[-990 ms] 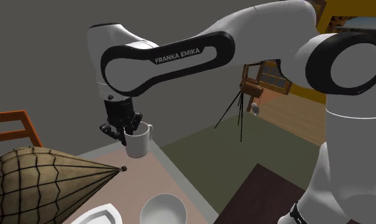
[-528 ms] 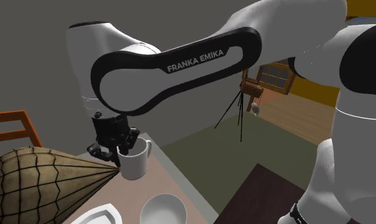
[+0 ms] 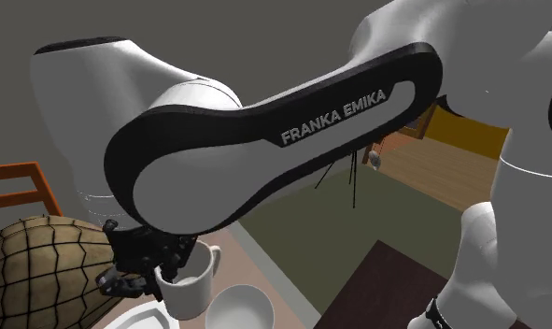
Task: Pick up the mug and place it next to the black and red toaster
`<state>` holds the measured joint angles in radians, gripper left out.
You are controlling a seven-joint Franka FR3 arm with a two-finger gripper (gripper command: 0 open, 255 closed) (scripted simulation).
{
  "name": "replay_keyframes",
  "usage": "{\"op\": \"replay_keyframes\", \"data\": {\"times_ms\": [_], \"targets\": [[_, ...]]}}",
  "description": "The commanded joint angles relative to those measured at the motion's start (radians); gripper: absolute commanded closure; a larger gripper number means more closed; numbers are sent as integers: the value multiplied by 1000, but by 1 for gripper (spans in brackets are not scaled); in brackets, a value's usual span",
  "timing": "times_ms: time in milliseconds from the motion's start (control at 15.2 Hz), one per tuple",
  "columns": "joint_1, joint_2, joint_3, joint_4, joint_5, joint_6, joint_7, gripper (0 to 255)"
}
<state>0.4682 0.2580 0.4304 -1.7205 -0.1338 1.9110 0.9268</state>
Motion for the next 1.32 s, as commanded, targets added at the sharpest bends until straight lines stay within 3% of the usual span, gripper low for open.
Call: {"op": "replay_keyframes", "data": {"times_ms": [0,528,1254], "targets": [[28,-4,16,3,0,-9,44,255],[140,27,72,37,-20,-24,214,255],[145,73,61,-55,-49,107,234,255]]}}
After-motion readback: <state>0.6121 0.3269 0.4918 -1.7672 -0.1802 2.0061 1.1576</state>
